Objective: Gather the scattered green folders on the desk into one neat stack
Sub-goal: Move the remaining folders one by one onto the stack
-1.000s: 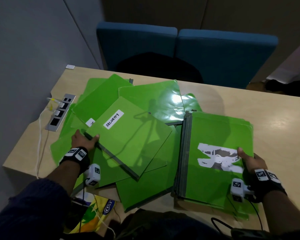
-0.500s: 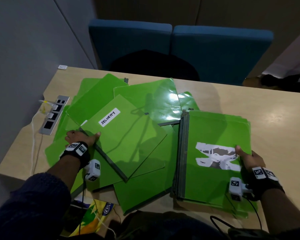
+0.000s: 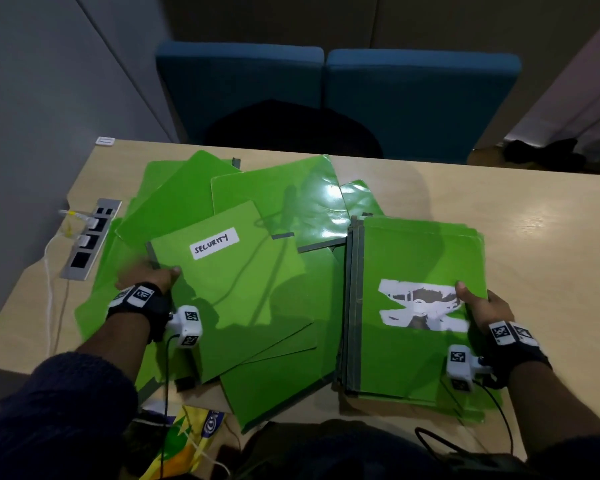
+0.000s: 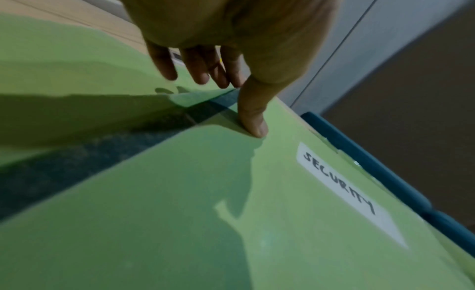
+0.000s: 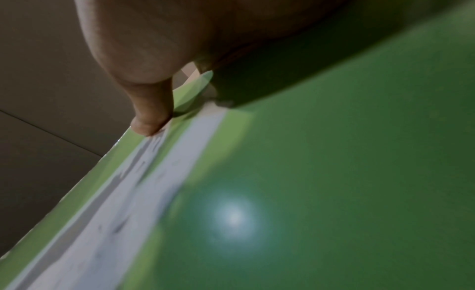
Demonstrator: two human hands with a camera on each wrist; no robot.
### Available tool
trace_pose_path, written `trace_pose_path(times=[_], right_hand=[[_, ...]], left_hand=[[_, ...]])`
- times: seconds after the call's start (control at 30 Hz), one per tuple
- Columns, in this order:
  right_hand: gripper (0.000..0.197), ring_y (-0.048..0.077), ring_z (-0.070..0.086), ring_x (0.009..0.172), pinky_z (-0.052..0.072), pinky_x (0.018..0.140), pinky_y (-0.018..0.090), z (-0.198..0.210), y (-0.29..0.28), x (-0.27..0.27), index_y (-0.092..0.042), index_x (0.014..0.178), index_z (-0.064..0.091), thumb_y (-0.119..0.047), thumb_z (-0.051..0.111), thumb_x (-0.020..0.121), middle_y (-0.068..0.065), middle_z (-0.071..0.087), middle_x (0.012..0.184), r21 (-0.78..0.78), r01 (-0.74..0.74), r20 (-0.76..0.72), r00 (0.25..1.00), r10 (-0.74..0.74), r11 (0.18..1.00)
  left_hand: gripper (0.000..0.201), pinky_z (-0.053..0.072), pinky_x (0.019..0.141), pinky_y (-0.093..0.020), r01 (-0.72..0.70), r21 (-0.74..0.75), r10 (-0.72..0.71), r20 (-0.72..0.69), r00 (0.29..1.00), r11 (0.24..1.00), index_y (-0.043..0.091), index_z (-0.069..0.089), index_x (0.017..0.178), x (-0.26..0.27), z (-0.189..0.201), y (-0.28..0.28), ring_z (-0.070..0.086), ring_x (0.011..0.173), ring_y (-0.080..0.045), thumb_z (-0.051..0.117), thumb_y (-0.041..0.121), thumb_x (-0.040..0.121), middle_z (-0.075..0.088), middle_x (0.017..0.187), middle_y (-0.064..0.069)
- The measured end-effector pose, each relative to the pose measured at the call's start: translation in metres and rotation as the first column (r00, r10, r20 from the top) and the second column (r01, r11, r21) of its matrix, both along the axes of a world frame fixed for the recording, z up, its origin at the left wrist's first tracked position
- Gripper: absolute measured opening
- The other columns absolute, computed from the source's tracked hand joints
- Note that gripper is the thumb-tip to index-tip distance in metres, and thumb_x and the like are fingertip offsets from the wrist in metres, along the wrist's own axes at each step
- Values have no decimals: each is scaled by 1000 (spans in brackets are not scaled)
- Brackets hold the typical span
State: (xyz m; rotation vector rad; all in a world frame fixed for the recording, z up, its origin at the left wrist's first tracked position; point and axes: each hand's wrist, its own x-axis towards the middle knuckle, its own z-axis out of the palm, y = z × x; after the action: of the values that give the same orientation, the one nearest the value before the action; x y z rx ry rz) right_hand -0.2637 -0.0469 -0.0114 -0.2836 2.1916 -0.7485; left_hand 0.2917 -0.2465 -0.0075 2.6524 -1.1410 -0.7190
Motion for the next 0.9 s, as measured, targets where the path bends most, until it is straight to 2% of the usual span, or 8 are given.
trace_pose_path(times=[0.1, 0.2, 0.37, 0.5, 0.6, 0.7, 0.83, 0.9], right_hand=[[58, 22, 54, 58, 41, 53, 28, -3, 1, -2, -12, 121, 63, -53, 71, 81, 17, 69, 100, -9, 36, 34, 999, -36, 999], [59, 21, 53, 55, 41, 51, 28, -4, 2, -2, -13, 119, 64, -55, 72, 79, 13, 69, 92, -5, 48, 48, 998, -48, 999], [55, 28, 59, 69, 46, 67, 35, -5, 1, -2, -13, 118, 66, -53, 71, 81, 18, 70, 104, -18, 26, 7, 1000, -26, 1000], [56, 34, 62, 84, 47, 76, 36, -3, 0, 0, -11, 121, 65, -52, 69, 83, 16, 68, 105, -17, 5, -14, 1000, -5, 1000], [56, 34, 60, 88, 45, 79, 36, 0, -1, 1, -8, 122, 64, -49, 68, 85, 14, 63, 101, -19, 1, -4, 1000, -1, 1000], [56, 35, 62, 90, 47, 80, 36, 0, -1, 1, -10, 124, 64, -49, 70, 83, 15, 67, 108, -25, 20, 10, 1000, -19, 1000], [53, 32, 62, 87, 46, 78, 34, 1, 0, 3, -11, 122, 65, -47, 70, 83, 13, 68, 106, -39, 49, 31, 998, -48, 998], [51, 32, 62, 89, 47, 81, 35, 1, 0, 3, -10, 121, 65, -45, 70, 84, 13, 68, 107, -56, 47, 32, 998, -46, 997]], left_hand=[[73, 40, 104, -53, 30, -170, -32, -10, 999, 985, 15, 56, 127, -2, 20, -6, 40, 129, -42, 87, 33, 64, 46, 139, -21], [62, 41, 102, -41, 20, -370, -70, -124, 990, 929, 12, 48, 132, -13, 39, -17, 44, 128, -35, 78, 14, 77, 45, 141, -16], [57, 51, 86, -36, -55, -544, -231, -443, 866, 837, 23, 45, 138, -40, 71, -41, 61, 109, -23, 60, 1, 88, 62, 127, -8], [60, 51, 85, -37, 262, -495, -500, -443, 744, 828, 39, 51, 130, -78, 91, -58, 60, 106, -21, 60, -2, 88, 61, 127, -5], [62, 49, 86, -35, 620, -335, -704, -337, 624, 710, 51, 52, 121, -109, 81, -60, 58, 109, -23, 63, 1, 87, 57, 133, -6], [57, 50, 88, -36, 820, -128, -829, -134, 543, 558, 32, 47, 139, -140, 57, -51, 59, 106, -28, 60, 5, 90, 56, 135, -9], [53, 39, 103, -39, 917, 26, -917, 26, 397, 398, 18, 47, 139, -160, 19, -34, 47, 123, -33, 58, 6, 89, 50, 140, -11], [54, 35, 108, -41, 921, 74, -924, 63, 377, 381, 17, 47, 139, -159, 5, -27, 38, 127, -32, 60, 10, 87, 43, 142, -11]])
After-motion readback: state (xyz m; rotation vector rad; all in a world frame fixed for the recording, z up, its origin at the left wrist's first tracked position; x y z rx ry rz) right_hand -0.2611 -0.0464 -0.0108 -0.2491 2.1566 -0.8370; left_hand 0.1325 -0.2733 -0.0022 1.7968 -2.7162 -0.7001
